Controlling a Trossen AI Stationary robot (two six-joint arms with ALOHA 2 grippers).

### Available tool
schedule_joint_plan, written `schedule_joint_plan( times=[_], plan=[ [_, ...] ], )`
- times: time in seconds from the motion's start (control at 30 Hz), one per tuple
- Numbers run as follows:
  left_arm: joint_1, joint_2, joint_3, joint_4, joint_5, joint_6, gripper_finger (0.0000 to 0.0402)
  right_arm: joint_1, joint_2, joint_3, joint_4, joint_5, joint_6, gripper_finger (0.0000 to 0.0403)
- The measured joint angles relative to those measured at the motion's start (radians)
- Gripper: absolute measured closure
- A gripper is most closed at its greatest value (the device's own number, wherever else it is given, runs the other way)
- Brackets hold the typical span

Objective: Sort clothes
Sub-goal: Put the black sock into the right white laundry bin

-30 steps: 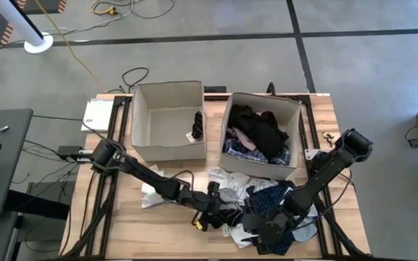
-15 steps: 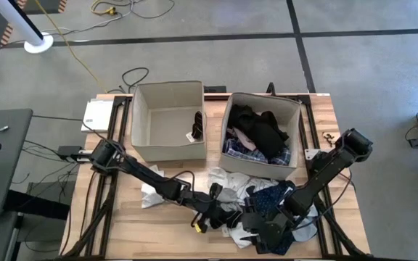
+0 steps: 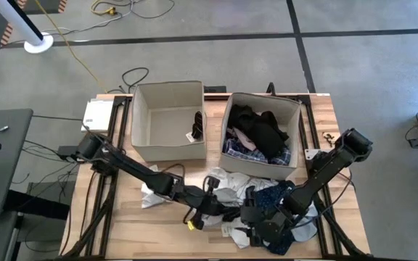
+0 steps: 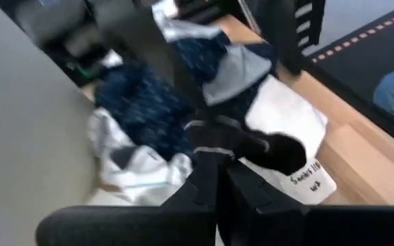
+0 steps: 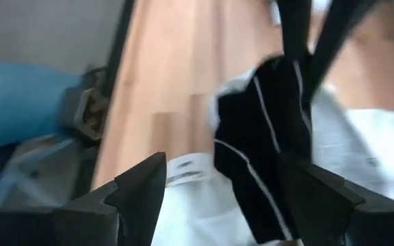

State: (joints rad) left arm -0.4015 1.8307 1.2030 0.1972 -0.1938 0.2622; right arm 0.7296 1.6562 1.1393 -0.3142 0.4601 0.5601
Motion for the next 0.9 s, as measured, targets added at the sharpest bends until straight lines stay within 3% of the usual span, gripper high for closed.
schedule_joint_plan(
  times=[0.27,0.43,0.63,0.73,0.9],
  plan=[
    [0.000,-0.140,0.000,-0.108,-0.013,0.041,0.0401,-0.003,-0.044,0.000,-0.037,0.286,-0.050,0.0111],
    [0.000,-0.171,0.000,-0.148,-0.028,0.043,0.0401,-0.017,-0.071,0.000,0.007,0.400,-0.159,0.0111],
    [0.000,-0.171,0.000,-0.139,-0.036,0.064,0.0401,-0.056,-0.073,0.000,0.113,0.349,-0.295,0.0111],
    [0.000,-0.171,0.000,-0.136,-0.048,0.082,0.0401,-0.078,-0.072,0.000,0.135,0.257,-0.304,0.0111],
    [0.000,-0.178,0.000,-0.141,-0.056,0.104,0.0401,-0.092,-0.072,0.000,0.132,0.242,-0.304,0.0111]
  ],
)
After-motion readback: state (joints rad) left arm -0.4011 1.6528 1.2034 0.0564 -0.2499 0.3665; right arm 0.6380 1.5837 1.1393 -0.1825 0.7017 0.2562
